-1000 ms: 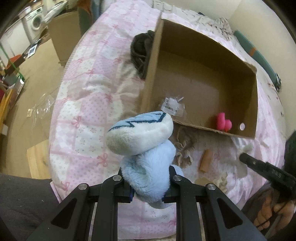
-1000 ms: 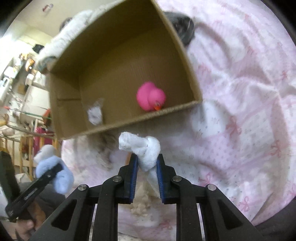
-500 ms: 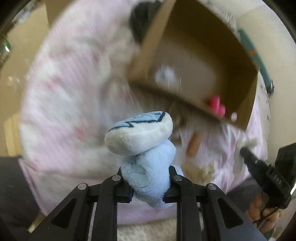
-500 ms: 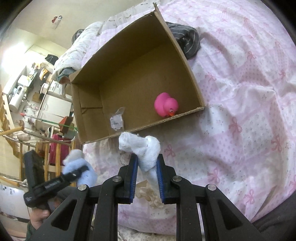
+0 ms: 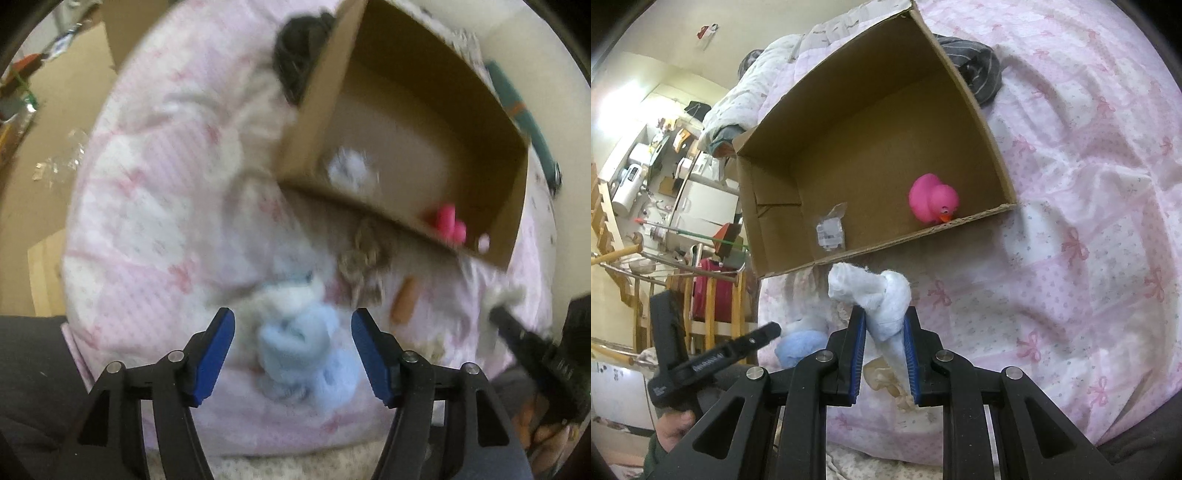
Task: Organize soft objects
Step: 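Carry the blue plush and white cloth toward the cardboard box with both tools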
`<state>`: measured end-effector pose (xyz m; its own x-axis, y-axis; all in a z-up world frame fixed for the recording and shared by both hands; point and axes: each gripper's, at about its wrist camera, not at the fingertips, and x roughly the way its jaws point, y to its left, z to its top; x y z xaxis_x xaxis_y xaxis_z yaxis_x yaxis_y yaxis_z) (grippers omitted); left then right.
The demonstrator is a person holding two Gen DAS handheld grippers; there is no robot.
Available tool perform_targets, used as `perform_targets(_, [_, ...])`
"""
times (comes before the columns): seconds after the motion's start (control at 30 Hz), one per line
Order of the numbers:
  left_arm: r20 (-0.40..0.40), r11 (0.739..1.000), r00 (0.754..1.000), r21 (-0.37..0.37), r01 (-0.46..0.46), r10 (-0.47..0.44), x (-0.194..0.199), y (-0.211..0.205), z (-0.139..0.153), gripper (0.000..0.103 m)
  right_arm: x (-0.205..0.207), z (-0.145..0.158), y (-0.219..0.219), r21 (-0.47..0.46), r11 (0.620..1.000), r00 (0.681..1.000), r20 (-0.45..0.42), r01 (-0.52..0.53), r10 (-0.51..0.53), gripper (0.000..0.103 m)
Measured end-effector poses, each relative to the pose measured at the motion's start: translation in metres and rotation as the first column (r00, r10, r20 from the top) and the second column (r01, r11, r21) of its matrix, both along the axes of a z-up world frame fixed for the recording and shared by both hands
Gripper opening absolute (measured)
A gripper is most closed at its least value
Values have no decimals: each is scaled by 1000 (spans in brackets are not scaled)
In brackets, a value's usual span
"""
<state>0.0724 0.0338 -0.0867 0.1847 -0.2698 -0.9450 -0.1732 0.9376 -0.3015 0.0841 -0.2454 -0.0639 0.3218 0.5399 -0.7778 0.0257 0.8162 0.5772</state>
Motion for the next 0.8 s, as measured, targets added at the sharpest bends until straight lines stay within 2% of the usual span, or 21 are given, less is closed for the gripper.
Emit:
perform_targets(0.07, [4, 1000, 1000, -11, 18, -18, -5, -4, -1, 39, 0, 0, 3, -3, 1000, 1000, 3, -10, 10, 22])
perform_targets(0.2, [-25, 993, 994, 40, 109, -108, 0, -23, -9, 36, 1, 1, 6, -5, 1000, 1000, 2, -17, 17, 22])
perform_targets(0.23, [-39, 991, 992, 55, 122, -120, 0, -27, -13, 32, 1, 0, 6, -3, 1000, 1000, 1, -16, 16, 22])
perform_targets(0.27, [-33, 990, 992, 72, 125, -123, 1, -28, -14, 18, 1, 0, 6, -2, 1000, 1000, -1, -15, 15, 22])
perform_targets(0.33, [1, 987, 989, 67, 146, -146, 0, -32, -5, 14, 2, 0, 6, -3, 1000, 1000, -2, -14, 14, 22])
perform_targets(0.43, [64, 985, 982, 9, 175, -175, -4, -33, 15, 13, 0, 1, 7, -6, 1000, 1000, 0, -15, 15, 22])
perform_targets(0.47, [87, 984, 981, -31, 177, -174, -5, -31, 24, 13, 0, 1, 6, -5, 1000, 1000, 0, -15, 15, 22])
perform_targets(0.53, [136, 974, 981, -159, 159, -138, -4, -22, 41, 13, 0, 2, 6, -3, 1000, 1000, 2, -12, 12, 22])
perform_targets(0.57, [144, 970, 982, -191, 149, -122, -3, -18, 46, 13, 0, 2, 5, 1, 1000, 1000, 2, -10, 10, 22])
perform_targets(0.63, [145, 974, 983, -182, 136, -110, 1, -13, 51, 13, 0, 2, 5, 8, 1000, 1000, 2, -6, 6, 22])
perform_targets(0.7, [148, 976, 976, -126, 176, -157, 0, -18, 49, 13, 1, 2, 6, 9, 1000, 1000, 4, -8, 7, 22])
perform_targets(0.8, [87, 970, 971, -84, 229, -222, -5, -33, 31, 13, 1, 2, 7, 6, 1000, 1000, 9, -15, 15, 22])
